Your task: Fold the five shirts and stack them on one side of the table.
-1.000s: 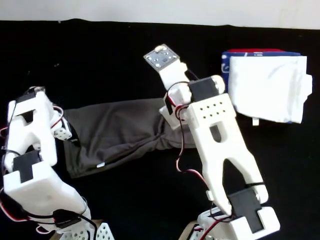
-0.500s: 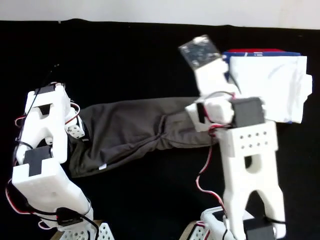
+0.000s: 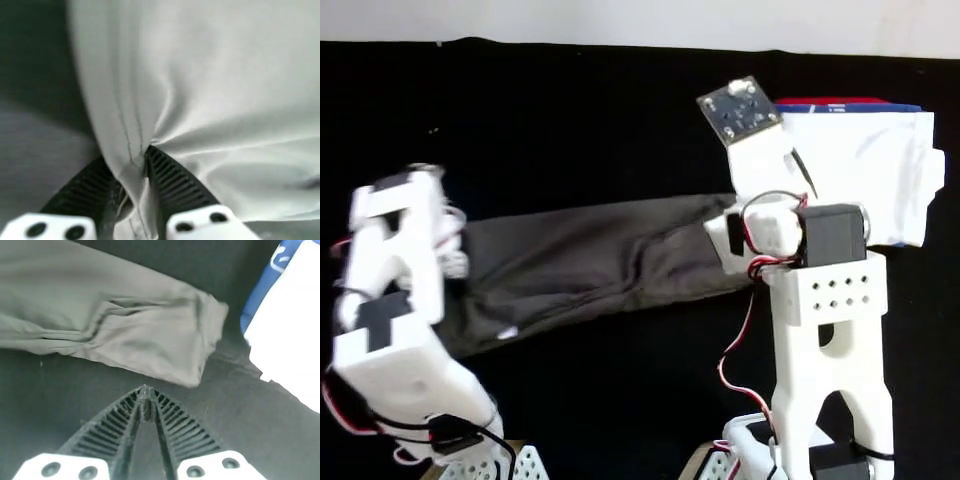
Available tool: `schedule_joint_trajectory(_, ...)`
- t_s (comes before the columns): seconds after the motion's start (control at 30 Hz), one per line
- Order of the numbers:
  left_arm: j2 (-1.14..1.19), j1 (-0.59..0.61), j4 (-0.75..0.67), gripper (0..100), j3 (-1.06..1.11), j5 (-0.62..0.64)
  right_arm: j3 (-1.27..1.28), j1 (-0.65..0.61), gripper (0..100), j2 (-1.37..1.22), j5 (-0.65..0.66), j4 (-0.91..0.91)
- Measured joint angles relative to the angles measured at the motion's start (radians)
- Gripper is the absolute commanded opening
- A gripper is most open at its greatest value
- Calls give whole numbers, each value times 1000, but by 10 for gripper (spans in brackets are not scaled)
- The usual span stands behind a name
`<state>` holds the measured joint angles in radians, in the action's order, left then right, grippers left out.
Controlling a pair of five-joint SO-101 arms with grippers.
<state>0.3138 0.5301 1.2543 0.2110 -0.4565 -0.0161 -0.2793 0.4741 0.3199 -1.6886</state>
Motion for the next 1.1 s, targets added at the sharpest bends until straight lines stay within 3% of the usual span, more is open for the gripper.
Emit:
schedule_joint_trajectory(0.3, 2, 327, 169, 8, -345, -153, 92, 23, 7, 107, 0, -8)
schedule_joint_trajectory(0.5, 2, 328, 316, 8, -457, -180, 362, 147, 7, 175, 0, 152)
schedule_joint_trajectory(0.67, 2, 198, 482, 8, -512, -150, 690, 238, 7, 325, 17, 348)
schedule_joint_trajectory(0.83, -48, 12, 502, 8, -511, -48, 1069, 287, 7, 523, 72, 557)
schedule_joint_trajectory(1.1, -213, -453, 503, 8, -457, 147, 1465, 345, 7, 637, 78, 784)
